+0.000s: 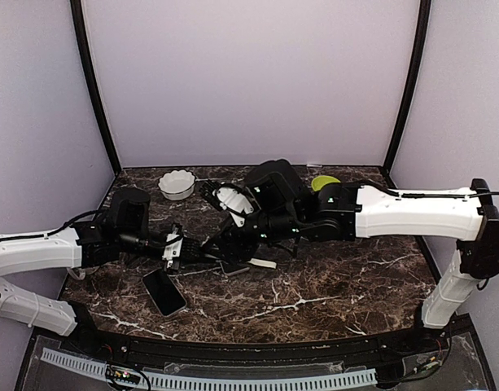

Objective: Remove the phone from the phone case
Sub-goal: Remove the phone case from the phone.

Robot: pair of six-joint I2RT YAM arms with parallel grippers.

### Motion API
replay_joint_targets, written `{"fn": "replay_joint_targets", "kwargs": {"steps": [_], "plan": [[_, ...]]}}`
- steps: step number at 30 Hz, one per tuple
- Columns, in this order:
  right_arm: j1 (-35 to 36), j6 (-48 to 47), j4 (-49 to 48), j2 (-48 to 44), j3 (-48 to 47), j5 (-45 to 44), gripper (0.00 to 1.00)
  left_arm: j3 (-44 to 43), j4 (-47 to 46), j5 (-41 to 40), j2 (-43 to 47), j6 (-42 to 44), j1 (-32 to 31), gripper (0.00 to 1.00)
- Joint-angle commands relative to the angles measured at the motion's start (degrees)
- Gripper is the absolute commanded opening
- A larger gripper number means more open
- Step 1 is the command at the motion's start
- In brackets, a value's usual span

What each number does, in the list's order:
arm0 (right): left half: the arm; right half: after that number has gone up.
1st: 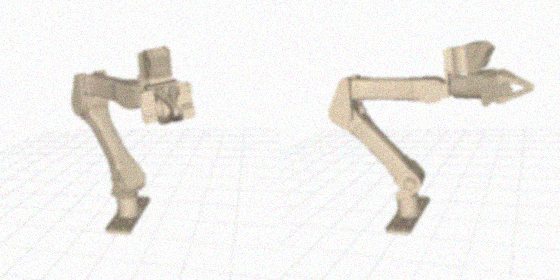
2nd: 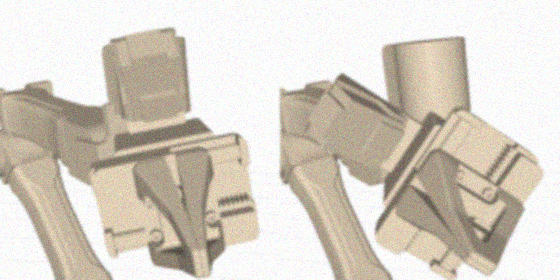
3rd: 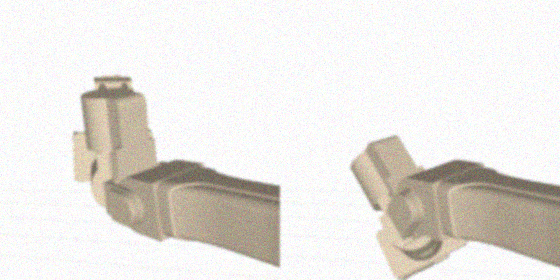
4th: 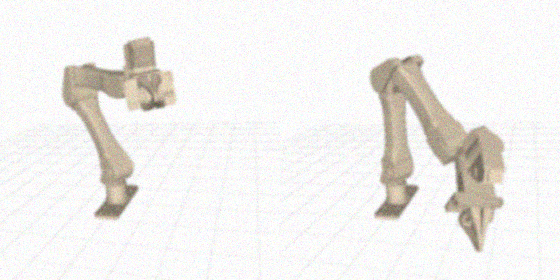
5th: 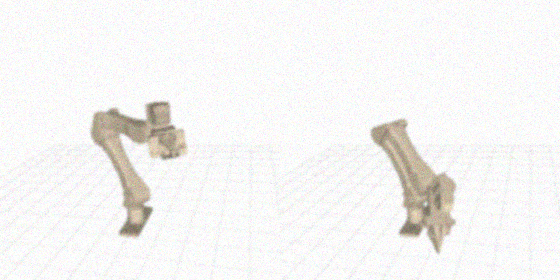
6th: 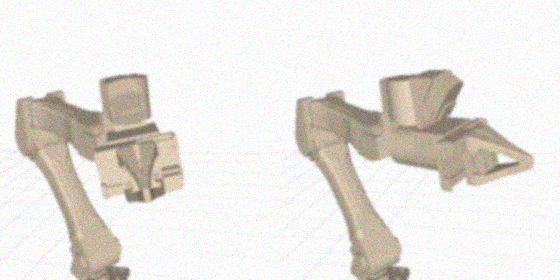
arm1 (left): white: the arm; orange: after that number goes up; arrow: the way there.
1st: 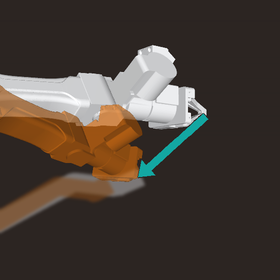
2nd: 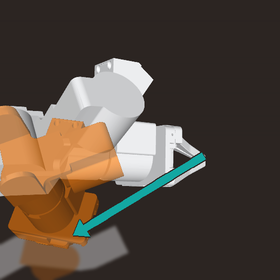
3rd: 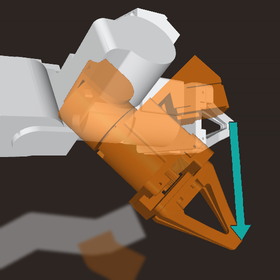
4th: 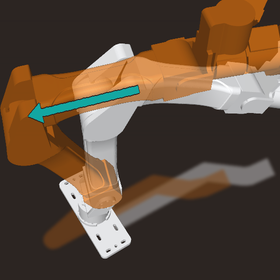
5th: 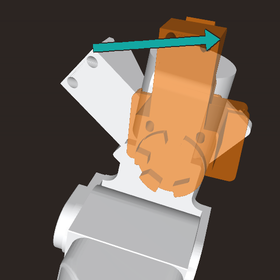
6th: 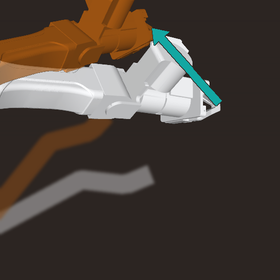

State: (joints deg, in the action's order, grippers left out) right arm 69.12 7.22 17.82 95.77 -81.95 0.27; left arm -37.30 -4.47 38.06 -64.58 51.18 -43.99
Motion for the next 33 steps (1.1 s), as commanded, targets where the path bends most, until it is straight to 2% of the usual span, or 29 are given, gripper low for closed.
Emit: {"fn": "replay_joint_targets", "kwargs": {"steps": [1,8,18,24,33], "plan": [[0.05,-2.45,5.75,-1.06,0.48,-3.56,0.68,0.28,-5.21,2.04,3.60,-0.87,0.23,0.00],[0.13,-2.89,8.13,-1.29,0.96,-4.09,0.56,0.38,-5.79,1.87,3.75,-1.38,0.93,0.00],[0.43,-1.68,7.44,-4.01,4.12,-0.47,0.51,0.69,-6.53,1.05,3.89,-1.90,1.68,0.00],[1.00,-0.57,8.05,-5.23,6.83,-0.45,0.51,0.77,-6.97,0.76,4.30,-2.14,2.22,0.00],[1.28,0.43,9.19,-5.76,9.48,-1.23,0.44,1.13,-7.28,0.20,4.76,-2.34,2.48,0.00]]}}
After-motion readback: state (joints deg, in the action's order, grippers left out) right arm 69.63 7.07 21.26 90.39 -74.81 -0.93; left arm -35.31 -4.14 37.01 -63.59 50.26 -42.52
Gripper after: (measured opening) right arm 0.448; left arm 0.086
